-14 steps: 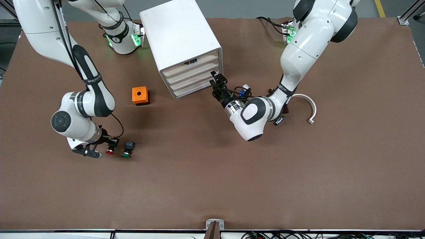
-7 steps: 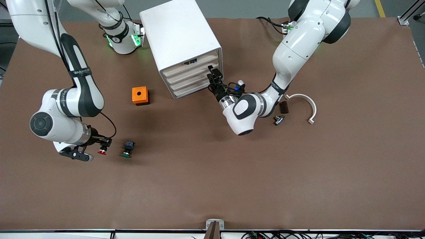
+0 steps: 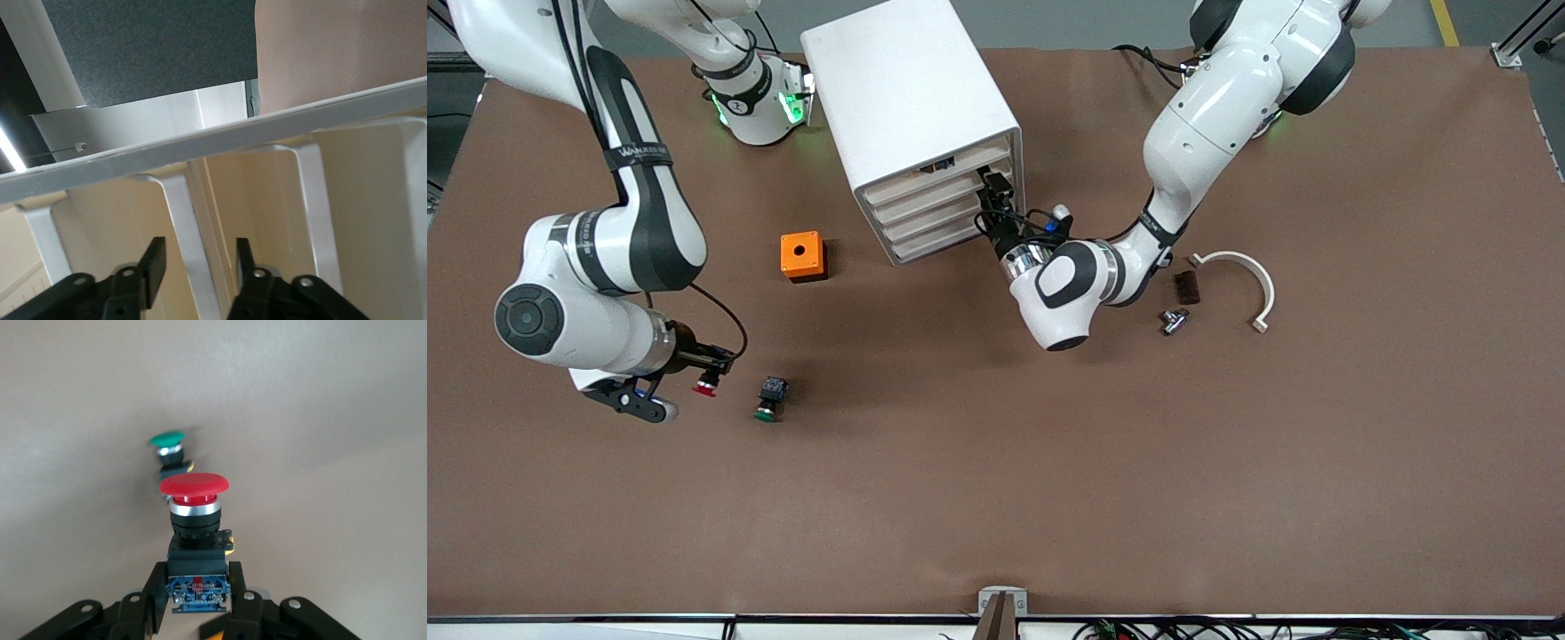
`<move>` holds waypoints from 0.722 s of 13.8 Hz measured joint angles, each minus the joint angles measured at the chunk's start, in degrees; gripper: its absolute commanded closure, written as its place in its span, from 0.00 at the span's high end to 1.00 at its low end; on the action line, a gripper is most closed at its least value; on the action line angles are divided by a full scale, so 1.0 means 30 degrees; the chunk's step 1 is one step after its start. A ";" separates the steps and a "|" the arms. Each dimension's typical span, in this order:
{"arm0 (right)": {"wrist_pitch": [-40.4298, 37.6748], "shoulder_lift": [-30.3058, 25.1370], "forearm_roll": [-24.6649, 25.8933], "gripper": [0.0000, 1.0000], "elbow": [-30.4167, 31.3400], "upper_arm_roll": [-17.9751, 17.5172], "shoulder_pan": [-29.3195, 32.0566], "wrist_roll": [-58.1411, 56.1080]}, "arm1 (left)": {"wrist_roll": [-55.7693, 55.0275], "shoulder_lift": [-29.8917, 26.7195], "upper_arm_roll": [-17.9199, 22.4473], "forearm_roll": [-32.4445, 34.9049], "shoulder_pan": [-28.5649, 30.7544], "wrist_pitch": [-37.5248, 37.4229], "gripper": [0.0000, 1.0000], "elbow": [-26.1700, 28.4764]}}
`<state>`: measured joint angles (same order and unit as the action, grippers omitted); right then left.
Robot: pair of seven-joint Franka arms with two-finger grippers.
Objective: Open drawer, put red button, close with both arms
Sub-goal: 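Pull the drawer open with the left gripper while the right gripper lifts the button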
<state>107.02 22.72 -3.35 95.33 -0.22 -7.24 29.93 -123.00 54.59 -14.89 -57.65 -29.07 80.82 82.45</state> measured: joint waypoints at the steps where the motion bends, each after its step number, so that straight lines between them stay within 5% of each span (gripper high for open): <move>1: -0.0921 -0.0016 -0.0323 0.00 -0.0590 -0.0006 -0.0227 0.0867 | 0.0001 0.0000 -0.0047 0.0000 -0.0006 -0.0008 0.17 0.0000; 3: -0.2466 -0.0140 -0.0873 0.00 -0.1514 -0.0009 -0.0549 0.2461 | 0.0004 0.0000 -0.0161 0.0000 -0.0023 -0.0009 0.08 0.0001; 10: -0.4424 -0.1768 -0.2514 0.00 -0.2144 -0.0051 -0.2117 0.9011 | -0.0329 0.0075 -0.0118 -0.0029 0.0049 0.0096 0.11 0.0036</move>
<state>93.75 17.42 -10.89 88.90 -0.37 -13.59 56.96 -123.98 54.81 -15.24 -57.73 -28.93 81.11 82.55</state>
